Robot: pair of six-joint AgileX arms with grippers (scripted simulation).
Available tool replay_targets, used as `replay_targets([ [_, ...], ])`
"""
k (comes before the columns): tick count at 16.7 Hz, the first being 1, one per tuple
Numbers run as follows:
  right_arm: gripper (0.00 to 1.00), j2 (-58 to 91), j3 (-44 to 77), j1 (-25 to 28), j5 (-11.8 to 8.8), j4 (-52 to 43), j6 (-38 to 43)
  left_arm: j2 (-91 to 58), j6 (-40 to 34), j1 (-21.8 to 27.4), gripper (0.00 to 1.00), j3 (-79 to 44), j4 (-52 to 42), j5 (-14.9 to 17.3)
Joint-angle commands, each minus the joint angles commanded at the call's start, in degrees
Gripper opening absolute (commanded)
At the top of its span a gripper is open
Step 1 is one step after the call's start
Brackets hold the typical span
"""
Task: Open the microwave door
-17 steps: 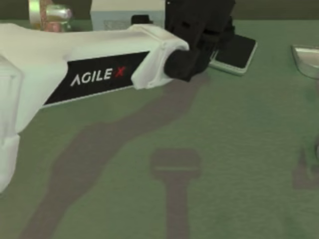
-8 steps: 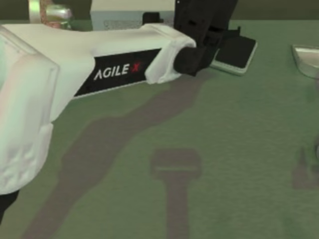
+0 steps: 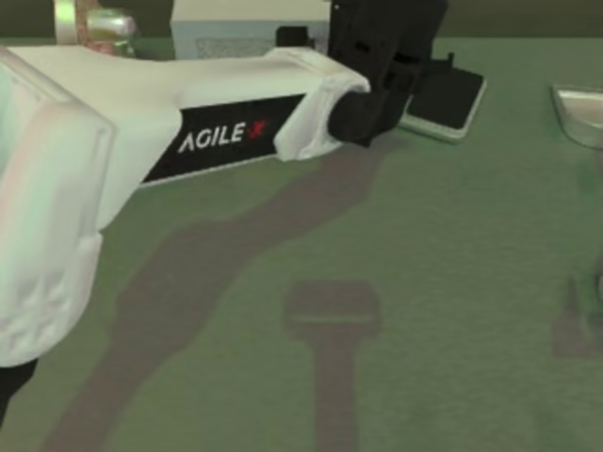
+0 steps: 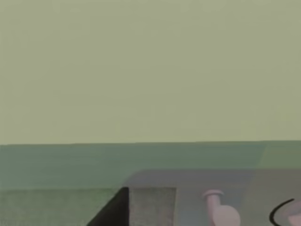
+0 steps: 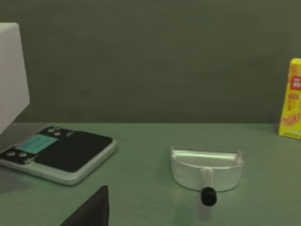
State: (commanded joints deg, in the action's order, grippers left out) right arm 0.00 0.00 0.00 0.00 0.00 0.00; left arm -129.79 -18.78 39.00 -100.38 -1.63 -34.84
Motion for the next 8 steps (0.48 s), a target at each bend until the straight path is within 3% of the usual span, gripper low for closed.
replay_targets([
  [6,1.0,0.0,0.0,0.0,0.0,0.0,0.0,0.0,0.0,0.0,0.02,0.0,0.0,0.0],
  [8,1.0,0.0,0.0,0.0,0.0,0.0,0.0,0.0,0.0,0.0,0.0,0.0,0.0,0.0],
])
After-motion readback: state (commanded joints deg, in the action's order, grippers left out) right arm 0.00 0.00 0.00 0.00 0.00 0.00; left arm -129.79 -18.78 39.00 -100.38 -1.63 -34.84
